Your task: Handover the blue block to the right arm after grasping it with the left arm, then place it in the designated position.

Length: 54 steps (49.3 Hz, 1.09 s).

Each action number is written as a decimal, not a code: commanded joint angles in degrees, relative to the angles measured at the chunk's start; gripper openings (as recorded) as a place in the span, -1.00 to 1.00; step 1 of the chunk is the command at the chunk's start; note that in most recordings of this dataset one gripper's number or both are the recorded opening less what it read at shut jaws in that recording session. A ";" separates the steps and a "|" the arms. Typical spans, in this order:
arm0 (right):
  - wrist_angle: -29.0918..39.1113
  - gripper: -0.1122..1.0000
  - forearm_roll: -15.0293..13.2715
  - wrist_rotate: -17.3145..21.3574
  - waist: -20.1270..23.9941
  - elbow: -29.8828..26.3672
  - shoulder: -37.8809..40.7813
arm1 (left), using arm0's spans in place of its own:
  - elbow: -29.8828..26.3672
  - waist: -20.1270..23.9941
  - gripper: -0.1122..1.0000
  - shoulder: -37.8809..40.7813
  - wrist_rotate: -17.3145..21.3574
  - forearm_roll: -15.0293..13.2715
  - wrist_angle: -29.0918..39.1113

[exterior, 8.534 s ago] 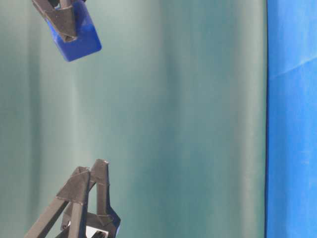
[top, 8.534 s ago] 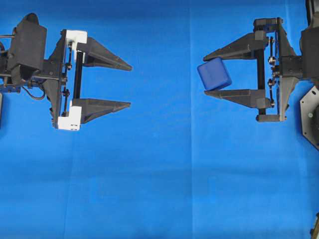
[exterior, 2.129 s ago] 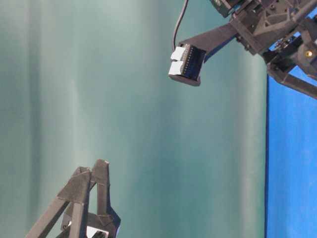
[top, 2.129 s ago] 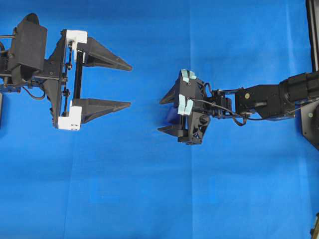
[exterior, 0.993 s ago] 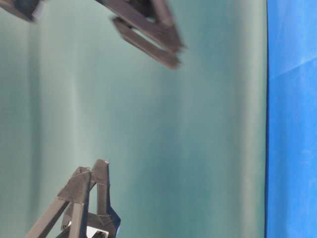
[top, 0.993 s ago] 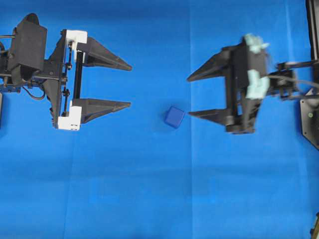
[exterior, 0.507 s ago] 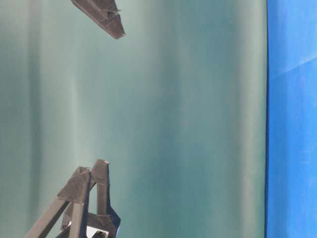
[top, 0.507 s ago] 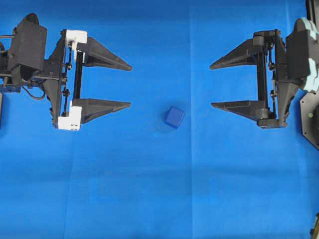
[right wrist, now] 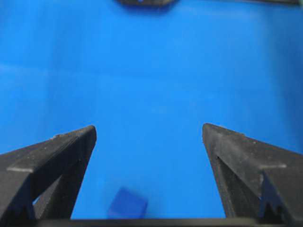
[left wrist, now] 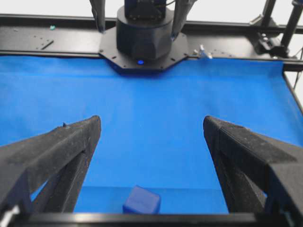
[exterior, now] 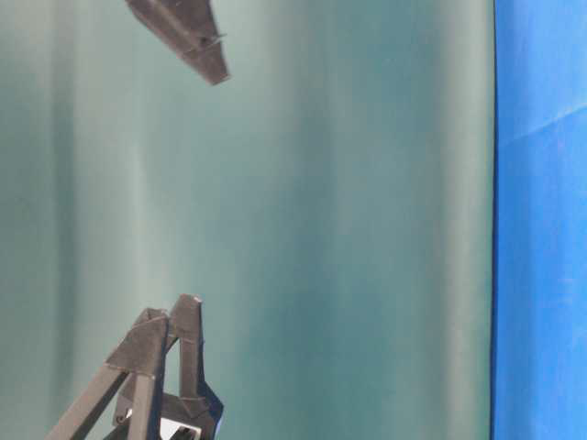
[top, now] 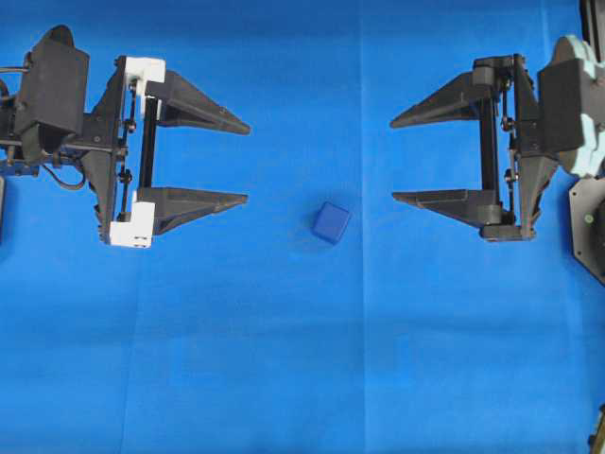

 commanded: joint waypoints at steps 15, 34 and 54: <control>-15.91 0.87 -2.20 0.00 -2.37 2.64 0.79 | -1.23 -0.44 0.87 -0.88 0.00 -0.09 -0.26; -18.72 0.87 -2.11 0.00 -2.37 3.08 3.08 | -1.32 -0.44 0.87 -0.88 0.00 0.00 -0.26; -18.63 0.87 -2.20 0.00 -2.46 3.08 2.99 | -1.32 -0.44 0.87 -0.88 0.00 0.00 -0.26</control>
